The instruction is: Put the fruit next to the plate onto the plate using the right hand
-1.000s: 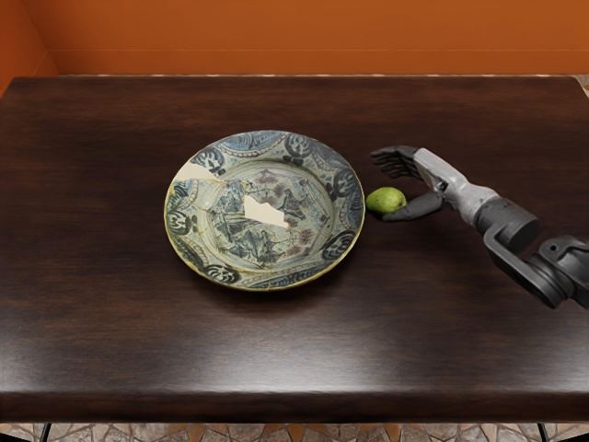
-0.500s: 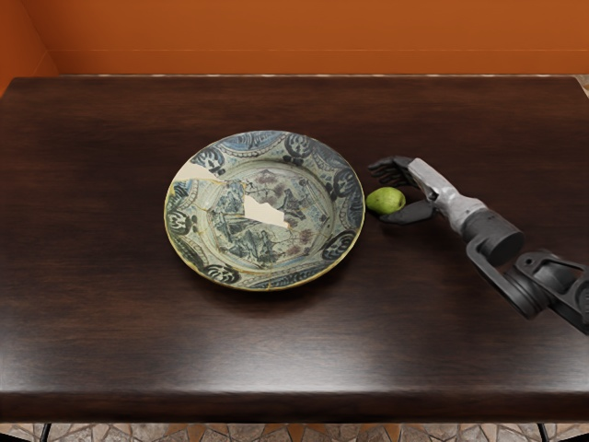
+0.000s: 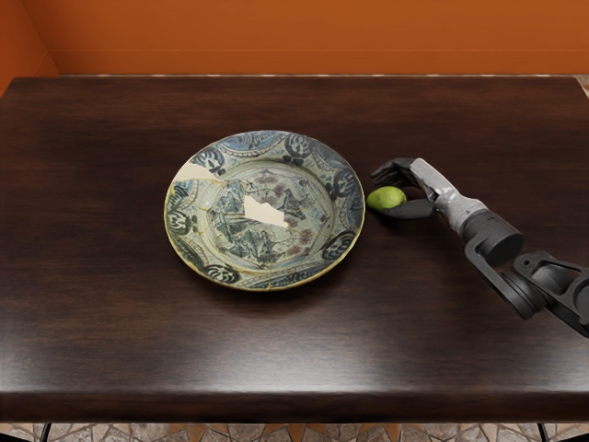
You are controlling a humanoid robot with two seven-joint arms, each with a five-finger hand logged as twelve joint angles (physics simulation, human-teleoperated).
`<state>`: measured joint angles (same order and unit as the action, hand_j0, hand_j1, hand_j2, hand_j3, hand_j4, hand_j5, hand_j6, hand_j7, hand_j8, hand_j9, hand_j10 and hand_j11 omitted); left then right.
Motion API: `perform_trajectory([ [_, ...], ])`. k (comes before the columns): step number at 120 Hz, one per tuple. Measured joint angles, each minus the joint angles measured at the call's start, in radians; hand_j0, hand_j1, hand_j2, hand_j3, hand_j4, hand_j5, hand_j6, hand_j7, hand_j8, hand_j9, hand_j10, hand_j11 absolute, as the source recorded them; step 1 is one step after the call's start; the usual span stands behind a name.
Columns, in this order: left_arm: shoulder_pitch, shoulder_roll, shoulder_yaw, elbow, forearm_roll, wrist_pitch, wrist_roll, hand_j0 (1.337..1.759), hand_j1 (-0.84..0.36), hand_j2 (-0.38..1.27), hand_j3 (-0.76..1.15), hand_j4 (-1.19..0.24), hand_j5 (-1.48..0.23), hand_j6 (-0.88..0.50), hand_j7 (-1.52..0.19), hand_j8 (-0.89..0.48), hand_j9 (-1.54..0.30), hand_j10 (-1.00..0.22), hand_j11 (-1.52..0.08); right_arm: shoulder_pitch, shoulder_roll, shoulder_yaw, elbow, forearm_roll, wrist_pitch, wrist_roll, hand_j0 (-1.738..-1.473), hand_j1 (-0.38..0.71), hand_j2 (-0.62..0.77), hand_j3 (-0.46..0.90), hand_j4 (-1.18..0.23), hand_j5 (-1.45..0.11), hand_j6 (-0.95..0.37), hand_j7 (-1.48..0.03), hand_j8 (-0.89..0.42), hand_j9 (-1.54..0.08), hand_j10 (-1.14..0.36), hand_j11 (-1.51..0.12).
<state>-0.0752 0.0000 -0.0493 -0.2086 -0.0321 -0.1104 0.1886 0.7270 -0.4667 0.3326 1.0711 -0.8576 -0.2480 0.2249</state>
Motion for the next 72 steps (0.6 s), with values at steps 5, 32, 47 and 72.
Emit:
perform_trajectory([
  [5,0.000,0.000,0.000,0.000,0.000,0.000,0.000,1.658,0.35,0.00,0.00,0.00,0.00,0.00,0.00,0.00,0.00,0.00,0.00,0.000,-0.002,0.000,0.000,0.000,0.000,0.000,-1.657,0.26,0.04,0.00,-0.54,-0.73,-0.55,-0.71,-0.44,-0.72,-0.41,-0.72],
  [32,0.000,0.000,0.000,0.000,0.000,0.000,0.000,1.658,0.35,0.00,0.00,0.00,0.00,0.00,0.00,0.00,0.00,0.00,0.00,0.007,-0.020,0.006,0.008,0.003,0.004,-0.002,-1.657,0.26,0.11,0.00,-0.57,-0.76,-0.58,-0.75,-0.46,-0.75,-0.44,-0.76],
  [47,0.000,0.000,0.000,0.000,0.000,0.000,0.000,1.658,0.35,0.00,0.00,0.00,0.00,0.00,0.00,0.00,0.00,0.00,0.00,0.009,-0.045,0.010,0.033,0.003,0.007,-0.002,-1.657,0.26,0.11,0.00,-0.57,-0.77,-0.58,-0.76,-0.46,-0.76,-0.44,-0.76],
  [72,0.000,0.000,0.000,0.000,0.000,0.000,0.000,1.658,0.35,0.00,0.00,0.00,0.00,0.00,0.00,0.00,0.00,0.00,0.00,0.010,-0.108,0.024,0.116,0.004,0.011,-0.002,-1.657,0.26,0.12,0.00,-0.58,-0.79,-0.59,-0.77,-0.45,-0.78,-0.44,-0.77],
])
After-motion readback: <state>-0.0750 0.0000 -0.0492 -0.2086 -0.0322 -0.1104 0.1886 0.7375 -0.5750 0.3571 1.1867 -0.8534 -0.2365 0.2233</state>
